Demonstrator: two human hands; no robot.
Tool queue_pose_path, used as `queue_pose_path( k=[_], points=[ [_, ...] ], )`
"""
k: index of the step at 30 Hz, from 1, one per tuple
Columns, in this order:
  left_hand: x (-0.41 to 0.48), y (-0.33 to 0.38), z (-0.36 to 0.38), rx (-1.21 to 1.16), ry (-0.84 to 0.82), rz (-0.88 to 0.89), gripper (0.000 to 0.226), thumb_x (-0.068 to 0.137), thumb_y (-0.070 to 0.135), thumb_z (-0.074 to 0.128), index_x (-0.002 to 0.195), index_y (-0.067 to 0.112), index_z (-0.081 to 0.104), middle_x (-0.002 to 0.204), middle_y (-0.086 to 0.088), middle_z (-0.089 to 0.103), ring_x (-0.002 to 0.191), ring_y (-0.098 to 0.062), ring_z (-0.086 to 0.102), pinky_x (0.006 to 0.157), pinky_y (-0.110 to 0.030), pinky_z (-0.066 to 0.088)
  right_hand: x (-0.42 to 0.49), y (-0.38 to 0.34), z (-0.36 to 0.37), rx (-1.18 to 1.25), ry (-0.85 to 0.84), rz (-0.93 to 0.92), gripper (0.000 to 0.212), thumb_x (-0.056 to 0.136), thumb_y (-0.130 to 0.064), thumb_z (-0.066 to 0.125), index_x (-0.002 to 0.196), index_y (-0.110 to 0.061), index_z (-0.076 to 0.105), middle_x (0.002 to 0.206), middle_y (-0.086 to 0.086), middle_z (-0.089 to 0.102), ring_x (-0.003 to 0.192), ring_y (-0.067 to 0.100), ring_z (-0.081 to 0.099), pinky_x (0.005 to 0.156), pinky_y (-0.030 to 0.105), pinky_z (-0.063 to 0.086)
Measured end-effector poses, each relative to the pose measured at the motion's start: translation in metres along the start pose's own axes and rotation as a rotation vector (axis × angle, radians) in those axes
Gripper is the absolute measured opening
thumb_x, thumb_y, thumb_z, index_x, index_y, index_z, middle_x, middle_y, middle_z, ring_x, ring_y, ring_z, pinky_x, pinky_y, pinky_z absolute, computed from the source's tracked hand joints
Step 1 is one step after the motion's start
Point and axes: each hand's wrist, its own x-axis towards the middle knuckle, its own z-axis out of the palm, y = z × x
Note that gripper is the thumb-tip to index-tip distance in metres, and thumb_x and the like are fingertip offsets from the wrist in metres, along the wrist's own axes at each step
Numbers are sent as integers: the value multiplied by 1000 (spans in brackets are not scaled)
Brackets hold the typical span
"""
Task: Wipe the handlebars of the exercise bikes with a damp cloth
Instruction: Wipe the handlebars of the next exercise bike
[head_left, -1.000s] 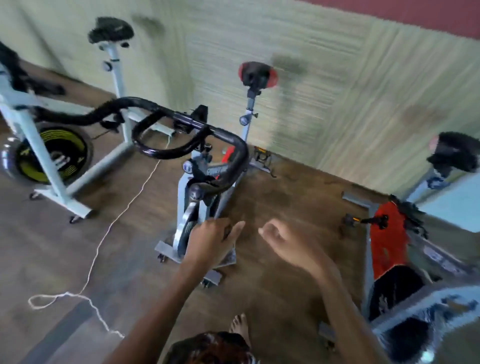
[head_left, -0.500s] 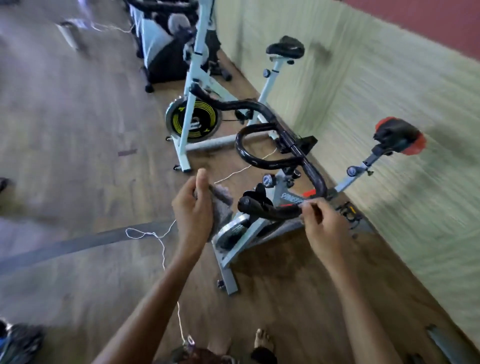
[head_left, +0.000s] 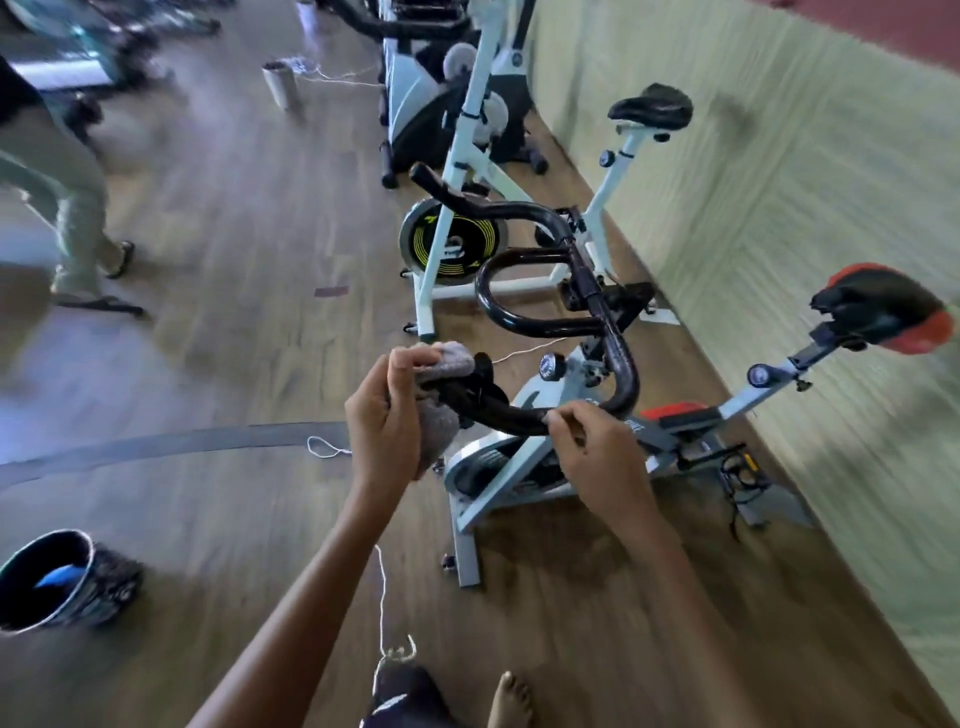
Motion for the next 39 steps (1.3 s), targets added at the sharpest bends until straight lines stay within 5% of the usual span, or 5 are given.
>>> queue_pose_path(
  k=[18, 23, 28, 32, 39],
  points=[
    [-8, -29, 21, 521, -29, 607, 16, 94, 2, 56, 84, 3, 69, 96, -6, 70, 97, -25, 63, 98, -42, 45, 10, 34, 17, -477, -10, -61, 56, 96, -50, 19, 98, -17, 64, 97, 1, 67, 100, 24, 57, 107, 43, 27],
    [-4, -8, 28, 179, -3, 125, 26, 99, 3, 50, 77, 7, 63, 79, 7, 67, 78, -1, 64, 76, -16, 45, 7, 35, 23, -488, 43, -56, 53, 97, -47, 22, 97, -14, 63, 97, 4, 67, 101, 27, 57, 108, 43, 26],
    [-3, -18, 12, 508, -173, 514, 22, 98, 6, 51, 80, 8, 64, 90, 1, 67, 92, -16, 62, 93, -32, 47, 7, 33, 28, -486, 74, -52, 50, 96, -44, 24, 95, -11, 63, 96, 6, 67, 100, 29, 58, 108, 45, 27],
    [2, 5, 12, 352, -78, 301, 26, 94, 2, 56, 74, 18, 60, 80, 17, 63, 80, 1, 60, 76, -15, 46, 8, 39, 25, -477, 53, -76, 52, 97, -48, 22, 98, -15, 63, 96, 2, 66, 99, 25, 58, 108, 40, 23],
    [-23, -3, 41, 828, -347, 959, 21, 99, 24, 58, 91, 10, 70, 99, -4, 70, 101, -24, 65, 91, -40, 50, 10, 49, 8, -422, -21, -177, 52, 98, -51, 22, 109, -20, 63, 104, -3, 67, 105, 19, 58, 105, 36, 24]
  ],
)
